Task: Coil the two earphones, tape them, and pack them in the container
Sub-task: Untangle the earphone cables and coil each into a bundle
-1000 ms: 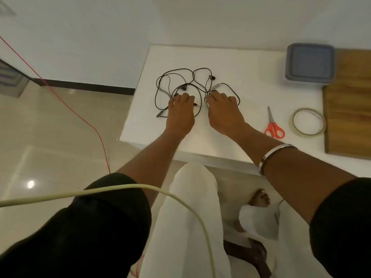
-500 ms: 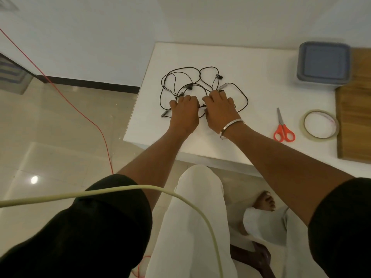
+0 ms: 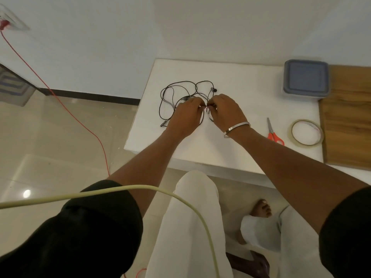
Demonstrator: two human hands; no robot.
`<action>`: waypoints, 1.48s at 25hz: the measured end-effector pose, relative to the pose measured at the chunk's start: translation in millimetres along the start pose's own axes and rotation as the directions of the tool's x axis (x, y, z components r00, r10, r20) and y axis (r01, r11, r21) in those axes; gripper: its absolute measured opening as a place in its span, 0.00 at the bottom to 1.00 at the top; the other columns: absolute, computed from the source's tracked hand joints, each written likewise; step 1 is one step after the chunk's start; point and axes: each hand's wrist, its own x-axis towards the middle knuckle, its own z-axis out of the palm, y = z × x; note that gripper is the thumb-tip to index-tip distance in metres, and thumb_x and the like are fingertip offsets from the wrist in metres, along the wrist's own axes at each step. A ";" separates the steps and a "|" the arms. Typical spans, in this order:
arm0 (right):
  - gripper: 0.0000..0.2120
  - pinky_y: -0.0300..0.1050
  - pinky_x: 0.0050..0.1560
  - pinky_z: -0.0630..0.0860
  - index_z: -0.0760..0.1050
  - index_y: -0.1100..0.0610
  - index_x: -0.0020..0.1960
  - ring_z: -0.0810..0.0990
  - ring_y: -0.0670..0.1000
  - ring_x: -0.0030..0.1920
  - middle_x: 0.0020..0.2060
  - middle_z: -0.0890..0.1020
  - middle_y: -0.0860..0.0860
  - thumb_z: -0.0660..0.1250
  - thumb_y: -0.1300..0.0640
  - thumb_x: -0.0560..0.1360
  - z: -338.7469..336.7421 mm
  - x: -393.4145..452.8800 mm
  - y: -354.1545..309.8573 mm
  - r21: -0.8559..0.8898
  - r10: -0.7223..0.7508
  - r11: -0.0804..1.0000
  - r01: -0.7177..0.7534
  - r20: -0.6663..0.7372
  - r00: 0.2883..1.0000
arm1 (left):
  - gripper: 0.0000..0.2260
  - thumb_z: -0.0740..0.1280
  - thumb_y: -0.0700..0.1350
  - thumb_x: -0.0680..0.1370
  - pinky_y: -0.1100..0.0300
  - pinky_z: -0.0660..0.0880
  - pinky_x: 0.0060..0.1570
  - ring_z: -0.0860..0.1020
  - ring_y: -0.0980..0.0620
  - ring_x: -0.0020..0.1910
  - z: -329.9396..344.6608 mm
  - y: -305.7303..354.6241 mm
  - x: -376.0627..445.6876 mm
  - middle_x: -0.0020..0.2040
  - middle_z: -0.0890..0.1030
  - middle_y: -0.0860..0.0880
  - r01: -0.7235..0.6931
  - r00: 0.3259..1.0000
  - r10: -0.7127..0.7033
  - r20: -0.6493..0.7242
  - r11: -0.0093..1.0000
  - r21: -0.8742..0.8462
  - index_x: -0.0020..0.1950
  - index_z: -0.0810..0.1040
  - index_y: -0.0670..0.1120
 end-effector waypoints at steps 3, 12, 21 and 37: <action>0.06 0.51 0.49 0.74 0.73 0.61 0.50 0.76 0.55 0.47 0.46 0.78 0.56 0.60 0.59 0.77 -21.0 -4.9 -0.3 0.035 -0.027 0.999 0.028 -0.028 0.999 | 0.09 0.58 0.43 0.82 0.50 0.74 0.47 0.76 0.46 0.45 -10.6 9.3 2.3 0.47 0.79 0.45 -0.030 0.999 0.031 0.031 0.999 -0.022 0.51 0.76 0.40; 0.05 0.30 0.44 0.71 0.77 0.59 0.50 0.77 0.47 0.41 0.43 0.81 0.52 0.65 0.61 0.74 -61.5 -22.3 -2.2 0.360 0.144 0.928 -0.100 -0.098 0.985 | 0.08 0.60 0.42 0.81 0.58 0.70 0.36 0.72 0.54 0.31 -31.3 38.6 -2.5 0.31 0.74 0.57 -0.029 0.998 0.041 0.054 0.980 -0.195 0.48 0.78 0.43; 0.10 0.47 0.47 0.81 0.77 0.57 0.54 0.83 0.53 0.45 0.47 0.83 0.54 0.63 0.52 0.77 -58.7 -28.6 -7.1 0.575 0.382 0.719 -0.391 0.143 0.913 | 0.11 0.59 0.42 0.82 0.58 0.78 0.41 0.78 0.53 0.36 -28.2 64.8 3.1 0.39 0.79 0.48 0.287 0.958 -0.224 0.179 0.756 -0.589 0.49 0.80 0.42; 0.11 0.44 0.43 0.69 0.78 0.60 0.51 0.74 0.52 0.40 0.39 0.77 0.55 0.59 0.56 0.79 -74.6 -14.0 -6.0 0.022 -0.018 1.000 0.017 0.057 0.998 | 0.16 0.61 0.35 0.79 0.56 0.72 0.58 0.76 0.48 0.55 -49.8 60.9 7.5 0.57 0.79 0.45 -0.241 0.968 0.248 0.047 0.964 -0.113 0.66 0.75 0.43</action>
